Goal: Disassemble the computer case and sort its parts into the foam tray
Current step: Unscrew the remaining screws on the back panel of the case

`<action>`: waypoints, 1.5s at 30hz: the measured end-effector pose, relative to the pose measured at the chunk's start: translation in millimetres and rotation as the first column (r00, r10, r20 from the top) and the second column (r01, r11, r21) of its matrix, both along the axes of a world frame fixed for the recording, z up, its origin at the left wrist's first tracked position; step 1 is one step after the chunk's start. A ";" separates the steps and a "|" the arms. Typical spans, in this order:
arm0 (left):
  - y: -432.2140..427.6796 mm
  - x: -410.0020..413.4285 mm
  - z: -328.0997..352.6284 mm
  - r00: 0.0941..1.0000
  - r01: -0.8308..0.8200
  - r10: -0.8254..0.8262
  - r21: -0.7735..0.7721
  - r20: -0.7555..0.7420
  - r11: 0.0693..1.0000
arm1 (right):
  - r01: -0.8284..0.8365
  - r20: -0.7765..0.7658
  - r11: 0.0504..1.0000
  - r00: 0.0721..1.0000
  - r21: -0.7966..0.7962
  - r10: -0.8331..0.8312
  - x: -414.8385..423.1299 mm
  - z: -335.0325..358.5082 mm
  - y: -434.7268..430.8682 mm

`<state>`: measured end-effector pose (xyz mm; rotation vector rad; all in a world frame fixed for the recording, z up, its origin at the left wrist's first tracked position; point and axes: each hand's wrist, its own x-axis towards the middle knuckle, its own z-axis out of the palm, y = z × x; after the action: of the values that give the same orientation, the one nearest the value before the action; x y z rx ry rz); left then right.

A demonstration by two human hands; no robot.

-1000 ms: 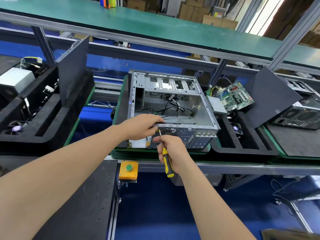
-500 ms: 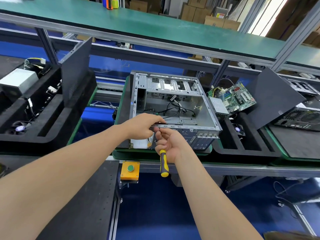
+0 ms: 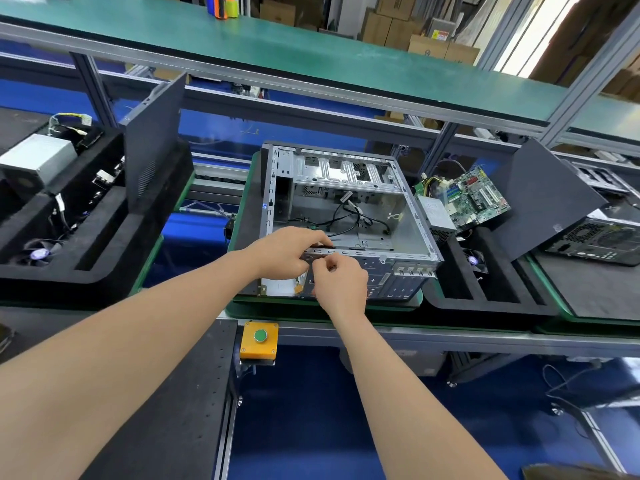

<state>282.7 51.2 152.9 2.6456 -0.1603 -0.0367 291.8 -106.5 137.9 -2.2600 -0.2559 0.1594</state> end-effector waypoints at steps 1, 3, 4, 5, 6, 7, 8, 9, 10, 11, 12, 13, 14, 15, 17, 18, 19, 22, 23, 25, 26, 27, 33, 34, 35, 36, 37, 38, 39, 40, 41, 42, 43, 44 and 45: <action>-0.2 -0.2 -0.1 1.000 -0.003 0.003 -0.003 0.003 1.000 | 0.002 0.057 1.000 0.998 -0.026 -0.001 -2.8 -2.0 1.3; -0.2 -0.7 0.1 1.000 -0.007 0.007 -0.009 0.003 1.000 | -0.016 0.107 0.999 0.994 -0.036 0.019 -8.7 -6.7 3.1; -0.2 -1.0 0.1 1.000 -0.008 0.008 -0.013 0.000 1.000 | -0.024 0.103 0.999 0.994 -0.027 0.027 -10.4 -9.3 2.2; -0.2 -1.4 0.1 1.000 -0.011 0.011 -0.015 -0.004 1.000 | -0.026 0.095 1.000 0.995 -0.014 0.027 -11.1 -11.8 0.2; -0.4 -1.8 0.1 1.000 -0.013 0.013 -0.015 -0.007 1.000 | -0.021 0.091 1.000 0.996 0.000 0.021 -11.6 -14.1 -2.6; -0.5 -2.1 -0.3 1.000 -0.015 0.015 -0.012 -0.007 1.000 | -0.013 0.091 1.000 0.996 0.014 0.012 -12.3 -15.5 -6.2; -0.9 -2.1 -1.2 1.000 -0.018 0.018 -0.006 -0.004 1.000 | -0.006 0.089 1.000 0.996 0.030 0.003 -13.0 -16.0 -9.8; -1.8 -2.2 -1.9 1.000 -0.018 0.018 -0.001 0.001 1.000 | -0.002 0.081 0.999 0.997 0.044 -0.001 -13.1 -15.9 -13.6; -3.1 -2.2 -2.3 1.000 -0.016 0.016 0.001 0.007 1.000 | -0.001 0.071 0.999 0.997 0.053 -0.002 -12.8 -14.8 -17.5; -5.1 -2.1 -2.6 1.000 -0.016 0.016 -0.003 0.012 1.000 | -0.001 0.068 0.998 0.998 0.058 -0.003 -11.9 -12.9 -21.4; -7.4 -1.4 -2.5 1.000 -0.020 0.020 -0.010 0.018 1.000 | 0.003 0.070 0.998 0.997 0.060 -0.007 -10.2 -10.6 -25.4; -9.8 -0.6 -2.4 0.999 -0.032 0.033 -0.019 0.022 0.999 | 0.013 0.072 0.998 0.997 0.065 -0.018 -7.3 -8.2 -29.5; -12.4 0.7 -1.6 0.998 -0.052 0.052 -0.031 0.022 0.998 | 0.025 0.072 0.997 0.997 0.075 -0.031 -3.9 -5.6 -33.7; -14.9 2.1 -0.3 0.997 -0.074 0.075 -0.041 0.015 0.996 | 0.037 0.075 0.996 0.996 0.082 -0.043 -0.3 -2.8 -37.9; -21.4 7.3 4.1 0.995 -0.104 0.104 -0.026 -0.003 0.994 | 0.049 0.081 0.996 0.995 0.080 -0.055 7.4 1.9 -46.8; -26.3 10.6 6.9 0.994 -0.108 0.108 0.001 0.003 0.994 | 0.051 0.079 0.996 0.995 0.079 -0.057 11.8 3.8 -51.6; -32.2 14.3 9.8 0.994 -0.111 0.110 0.023 0.023 0.994 | 0.054 0.078 0.995 0.995 0.082 -0.061 16.5 5.6 -57.1; -57.0 26.8 18.3 0.989 -0.102 0.100 0.017 0.110 0.995 | 0.092 0.090 0.992 0.991 0.085 -0.100 30.6 11.1 -78.0; -67.1 32.0 20.5 0.988 -0.084 0.083 0.003 0.127 0.996 | 0.110 0.094 0.990 0.989 0.090 -0.119 35.7 13.0 -86.5; -90.3 44.4 23.7 0.989 -0.022 0.025 -0.016 0.145 1.000 | 0.146 0.108 0.984 0.982 0.100 -0.157 47.3 16.0 -105.5; -103.5 51.5 24.8 0.987 0.015 -0.010 -0.031 0.160 0.999 | 0.163 0.113 0.980 0.978 0.112 -0.176 54.3 17.1 -115.9; -117.3 58.6 24.9 0.983 0.053 -0.042 -0.059 0.179 0.997 | 0.179 0.116 0.976 0.974 0.127 -0.194 61.7 18.3 -126.0; -211.3 102.6 22.0 0.966 0.137 -0.047 -0.349 0.254 0.927 | 0.266 0.085 0.958 0.958 0.108 -0.275 123.3 17.7 -192.8; -228.1 113.0 20.3 0.979 0.103 -0.019 -0.413 0.204 0.905 | 0.266 0.060 0.959 0.960 0.096 -0.272 137.6 15.3 -204.9; -243.9 124.0 17.9 0.992 0.049 0.014 -0.469 0.129 0.882 | 0.262 0.030 0.962 0.964 0.081 -0.265 152.6 12.0 -216.6; -258.6 136.0 14.3 0.998 -0.018 0.044 -0.511 0.038 0.859 | 0.253 -0.001 0.965 0.967 0.062 -0.254 167.9 8.1 -227.8; -271.5 148.4 8.4 0.996 -0.089 0.071 -0.531 -0.053 0.843 | 0.241 -0.033 0.970 0.970 0.038 -0.239 183.4 2.5 -238.2; -282.0 160.4 1.3 0.987 -0.154 0.100 -0.527 -0.129 0.836 | 0.224 -0.066 0.975 0.973 0.011 -0.223 198.6 -4.1 -247.2; -291.1 171.8 -6.6 0.973 -0.211 0.133 -0.508 -0.187 0.835 | 0.204 -0.102 0.979 0.974 -0.012 -0.204 213.6 -11.7 -255.3; -297.6 182.0 -15.1 0.958 -0.264 0.169 -0.488 -0.230 0.832 | 0.182 -0.144 0.983 0.972 -0.028 -0.184 227.0 -19.7 -261.8; -302.6 190.9 -24.4 0.941 -0.312 0.201 -0.476 -0.271 0.822 | 0.154 -0.190 0.987 0.969 -0.034 -0.158 239.7 -27.9 -267.3; -306.2 198.1 -34.0 0.923 -0.357 0.225 -0.474 -0.312 0.805 | 0.118 -0.236 0.993 0.964 -0.030 -0.122 250.9 -35.6 -271.0; -309.0 204.0 -43.9 0.904 -0.396 0.243 -0.474 -0.352 0.786 | 0.078 -0.280 0.997 0.957 -0.023 -0.081 261.1 -42.2 -273.4; -310.9 208.4 -52.8 0.884 -0.435 0.263 -0.473 -0.387 0.767 | 0.035 -0.322 0.999 0.946 -0.020 -0.040 270.2 -47.5 -274.5; -312.4 212.3 -61.4 0.860 -0.480 0.291 -0.467 -0.420 0.743 | 0.003 -0.363 1.000 0.932 -0.024 -0.012 278.3 -52.6 -274.5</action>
<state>495.1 -261.2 91.5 1.9910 0.4429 -0.2425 570.1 -381.0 85.4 -2.2035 -0.0479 0.5727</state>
